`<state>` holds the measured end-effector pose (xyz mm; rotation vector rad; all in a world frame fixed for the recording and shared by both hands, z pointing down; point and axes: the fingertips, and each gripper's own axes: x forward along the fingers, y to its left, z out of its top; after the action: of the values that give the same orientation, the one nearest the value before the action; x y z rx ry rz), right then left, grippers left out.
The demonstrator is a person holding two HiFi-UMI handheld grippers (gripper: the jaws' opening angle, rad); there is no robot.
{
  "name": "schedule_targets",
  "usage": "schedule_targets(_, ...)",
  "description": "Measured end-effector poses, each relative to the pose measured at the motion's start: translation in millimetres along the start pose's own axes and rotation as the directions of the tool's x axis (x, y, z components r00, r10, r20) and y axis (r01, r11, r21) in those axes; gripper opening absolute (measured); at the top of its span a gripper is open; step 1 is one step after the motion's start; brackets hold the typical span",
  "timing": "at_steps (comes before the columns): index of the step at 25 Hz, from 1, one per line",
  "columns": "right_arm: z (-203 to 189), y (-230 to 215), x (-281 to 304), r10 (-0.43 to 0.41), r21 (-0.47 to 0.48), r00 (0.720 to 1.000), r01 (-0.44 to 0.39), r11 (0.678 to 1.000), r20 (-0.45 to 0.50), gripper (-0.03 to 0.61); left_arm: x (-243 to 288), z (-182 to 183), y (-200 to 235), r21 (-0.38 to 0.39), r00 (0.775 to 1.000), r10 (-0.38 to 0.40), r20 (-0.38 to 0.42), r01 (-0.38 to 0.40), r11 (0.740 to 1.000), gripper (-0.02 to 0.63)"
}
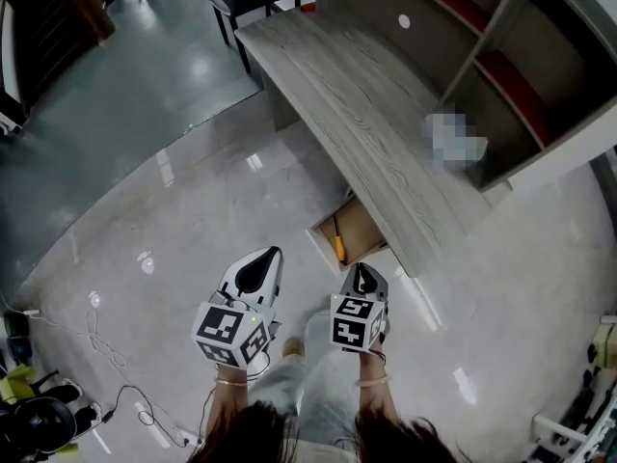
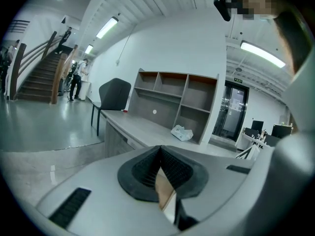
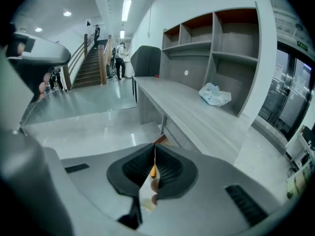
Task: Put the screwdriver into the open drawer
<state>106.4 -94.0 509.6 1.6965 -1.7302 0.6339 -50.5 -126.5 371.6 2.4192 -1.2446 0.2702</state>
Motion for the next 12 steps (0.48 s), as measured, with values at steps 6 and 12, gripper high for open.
schedule_targets(6, 15, -4, -41, -0.027, 0.036, 0.998, 0.025, 0.999, 0.056, 0.029, -23, 12, -18, 0.001, 0.999, -0.032, 0.012, 0.032, 0.999, 0.015)
schedule_targets(12, 33, -1, -76, -0.045, 0.044, 0.992, 0.040, 0.998, 0.114, 0.029, -40, 34, -38, 0.050, 0.996, -0.080, 0.034, 0.079, 0.996, 0.015)
